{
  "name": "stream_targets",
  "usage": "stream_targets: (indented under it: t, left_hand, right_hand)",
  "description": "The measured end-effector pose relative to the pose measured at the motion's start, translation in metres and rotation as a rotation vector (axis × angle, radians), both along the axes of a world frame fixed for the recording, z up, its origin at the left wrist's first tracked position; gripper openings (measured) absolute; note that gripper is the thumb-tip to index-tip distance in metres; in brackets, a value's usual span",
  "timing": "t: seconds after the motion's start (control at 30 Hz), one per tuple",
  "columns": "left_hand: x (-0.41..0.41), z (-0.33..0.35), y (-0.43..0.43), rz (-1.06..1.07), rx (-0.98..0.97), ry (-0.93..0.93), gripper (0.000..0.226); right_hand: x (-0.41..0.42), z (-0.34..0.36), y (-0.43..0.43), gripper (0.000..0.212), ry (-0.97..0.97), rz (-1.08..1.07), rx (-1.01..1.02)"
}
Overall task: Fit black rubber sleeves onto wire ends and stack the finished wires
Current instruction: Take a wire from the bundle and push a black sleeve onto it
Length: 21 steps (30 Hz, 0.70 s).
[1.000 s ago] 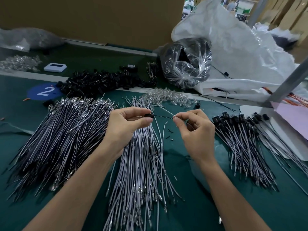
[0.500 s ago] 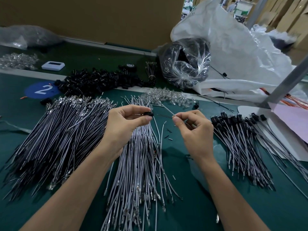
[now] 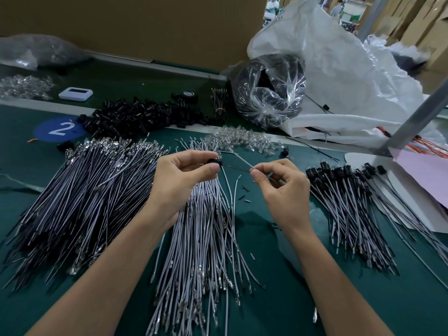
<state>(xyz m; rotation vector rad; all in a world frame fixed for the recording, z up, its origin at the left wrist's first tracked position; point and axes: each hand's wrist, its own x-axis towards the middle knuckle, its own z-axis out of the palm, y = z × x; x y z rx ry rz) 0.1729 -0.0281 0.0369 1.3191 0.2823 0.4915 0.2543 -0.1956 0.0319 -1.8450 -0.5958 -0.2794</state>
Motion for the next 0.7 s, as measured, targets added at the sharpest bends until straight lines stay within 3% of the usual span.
stream_targets:
  t: [0.7]
  left_hand:
    - [0.0015, -0.0025, -0.0028, -0.087, 0.12, 0.021, 0.027]
  right_hand:
    - [-0.0005, -0.0001, 0.0015, 0.012, -0.008, 0.038, -0.043]
